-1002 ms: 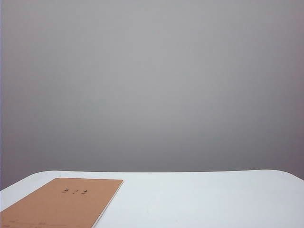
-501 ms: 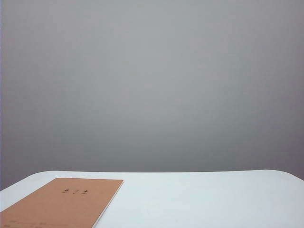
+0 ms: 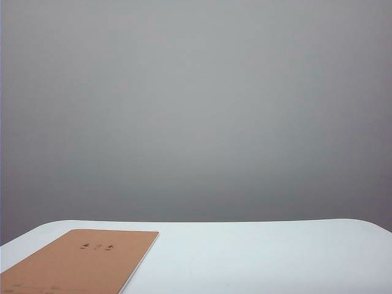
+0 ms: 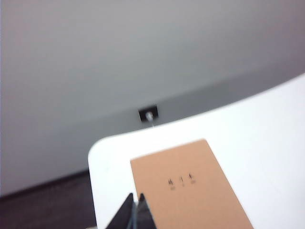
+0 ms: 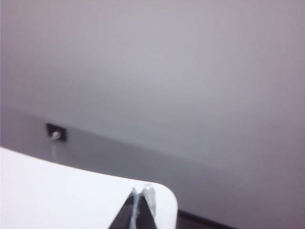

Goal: Pick up a pen on the table and place it on the notebook.

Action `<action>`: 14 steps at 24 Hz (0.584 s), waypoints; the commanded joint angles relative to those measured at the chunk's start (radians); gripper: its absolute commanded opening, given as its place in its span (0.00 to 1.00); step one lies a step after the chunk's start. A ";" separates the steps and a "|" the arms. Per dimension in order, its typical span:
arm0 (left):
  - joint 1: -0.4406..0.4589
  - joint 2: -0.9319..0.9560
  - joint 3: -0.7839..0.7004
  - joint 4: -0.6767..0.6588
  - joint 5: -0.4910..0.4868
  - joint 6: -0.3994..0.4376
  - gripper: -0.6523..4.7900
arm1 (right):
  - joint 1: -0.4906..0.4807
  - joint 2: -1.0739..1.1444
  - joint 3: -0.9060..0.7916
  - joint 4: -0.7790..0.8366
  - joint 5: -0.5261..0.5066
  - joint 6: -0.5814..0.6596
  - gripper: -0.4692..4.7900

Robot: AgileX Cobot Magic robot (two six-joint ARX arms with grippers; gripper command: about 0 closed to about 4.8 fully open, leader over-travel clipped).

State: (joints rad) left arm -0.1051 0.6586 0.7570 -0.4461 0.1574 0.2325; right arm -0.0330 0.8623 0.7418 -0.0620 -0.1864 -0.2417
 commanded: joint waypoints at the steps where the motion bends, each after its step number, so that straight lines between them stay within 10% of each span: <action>1: 0.002 0.097 0.073 -0.064 0.030 0.007 0.11 | -0.002 0.104 0.084 -0.108 -0.082 -0.036 0.08; 14: -0.123 0.399 0.277 -0.187 0.095 0.067 0.11 | -0.001 0.636 0.419 -0.713 -0.293 -0.367 0.09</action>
State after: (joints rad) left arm -0.2115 1.0523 1.0264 -0.6136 0.2592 0.2520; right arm -0.0349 1.4918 1.1561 -0.7254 -0.4686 -0.5678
